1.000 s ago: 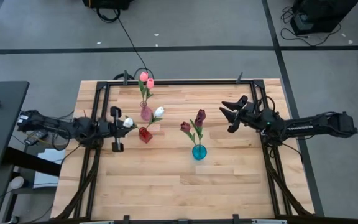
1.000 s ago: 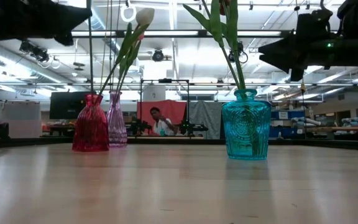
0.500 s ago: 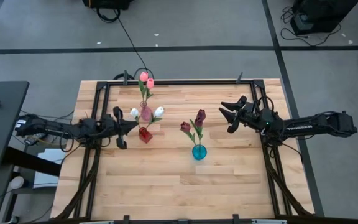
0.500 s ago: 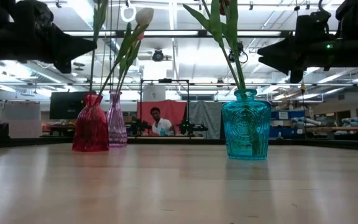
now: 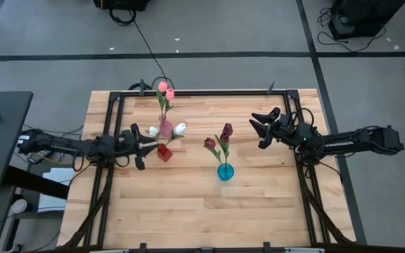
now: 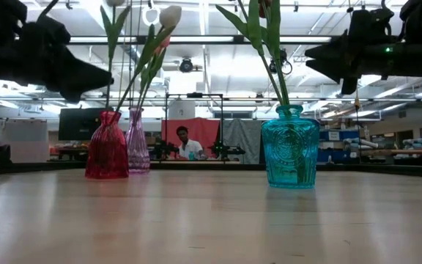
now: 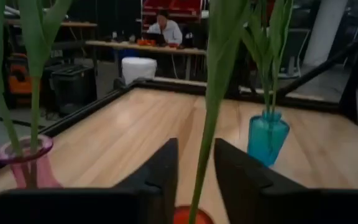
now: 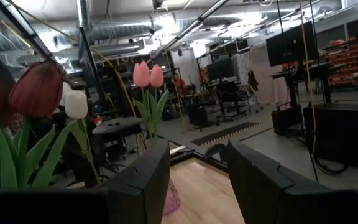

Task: Sort flowers into vase by color
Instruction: Return to Home Position

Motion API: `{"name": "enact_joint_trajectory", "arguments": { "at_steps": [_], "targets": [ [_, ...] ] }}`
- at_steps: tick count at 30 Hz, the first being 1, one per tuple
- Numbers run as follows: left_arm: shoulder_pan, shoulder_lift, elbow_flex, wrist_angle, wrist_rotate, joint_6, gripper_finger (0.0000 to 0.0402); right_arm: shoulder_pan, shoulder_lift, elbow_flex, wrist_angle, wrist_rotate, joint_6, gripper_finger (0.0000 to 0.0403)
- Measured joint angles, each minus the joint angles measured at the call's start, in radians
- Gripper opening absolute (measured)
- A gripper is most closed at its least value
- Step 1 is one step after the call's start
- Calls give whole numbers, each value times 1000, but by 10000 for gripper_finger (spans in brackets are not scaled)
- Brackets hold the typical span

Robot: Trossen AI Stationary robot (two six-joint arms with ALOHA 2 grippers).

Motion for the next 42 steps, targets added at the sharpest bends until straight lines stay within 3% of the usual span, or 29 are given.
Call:
{"name": "enact_joint_trajectory", "arguments": {
  "at_steps": [4,8,12,20,35,42],
  "targets": [
    [0,0,0,-55,3,30,152,-1,0,0,-1,0,-9,169],
    [0,-9,54,-214,25,74,170,0,-5,0,-13,0,-32,169],
    [0,-10,120,-349,25,60,172,-2,-47,0,-57,-9,-57,169],
    [0,-72,129,-413,54,57,172,-43,-234,0,-305,-27,-72,169],
    [0,-365,130,-589,70,36,172,-73,-592,0,-662,-84,-27,169],
    [0,-366,130,-591,77,51,172,-73,-714,6,-746,-73,-49,169]
  ]
}}
